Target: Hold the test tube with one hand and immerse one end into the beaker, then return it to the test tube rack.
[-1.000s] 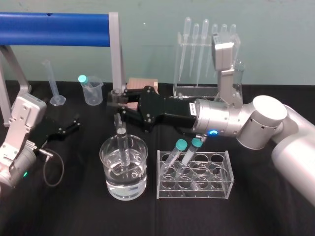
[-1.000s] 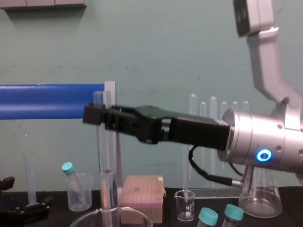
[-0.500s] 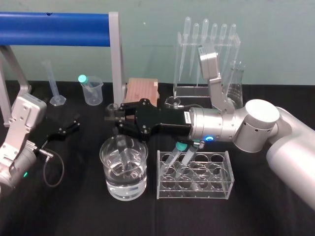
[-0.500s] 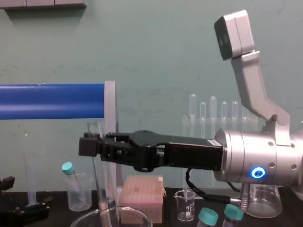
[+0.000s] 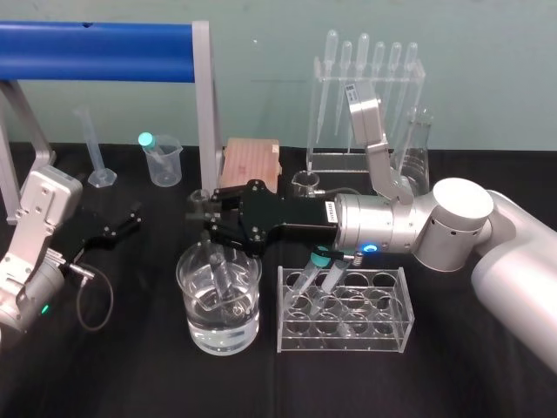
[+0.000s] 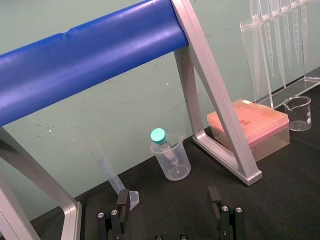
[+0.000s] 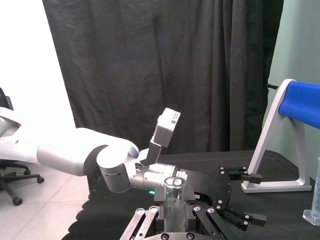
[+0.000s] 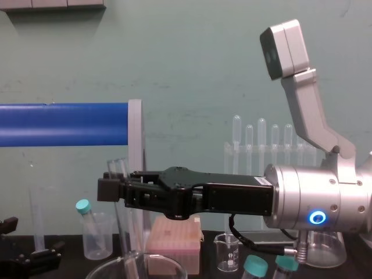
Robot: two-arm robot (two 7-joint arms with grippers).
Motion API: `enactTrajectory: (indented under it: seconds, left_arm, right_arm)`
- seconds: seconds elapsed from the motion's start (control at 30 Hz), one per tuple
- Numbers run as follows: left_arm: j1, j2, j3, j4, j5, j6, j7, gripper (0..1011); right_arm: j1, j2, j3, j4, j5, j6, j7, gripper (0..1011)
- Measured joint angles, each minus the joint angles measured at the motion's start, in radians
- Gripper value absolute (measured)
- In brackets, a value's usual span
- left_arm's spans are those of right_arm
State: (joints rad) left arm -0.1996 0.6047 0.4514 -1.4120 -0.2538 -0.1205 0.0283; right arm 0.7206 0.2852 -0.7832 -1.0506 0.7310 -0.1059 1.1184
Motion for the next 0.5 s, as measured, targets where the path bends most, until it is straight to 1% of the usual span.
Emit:
enactTrajectory:
  seconds: [0.5]
  left_arm:
    - [0.0,0.0,0.0,0.0,0.0,0.0,0.0,1000]
  right_arm:
    - [-0.001,0.0,0.001,-0.001,0.004,0.0,-0.001,226]
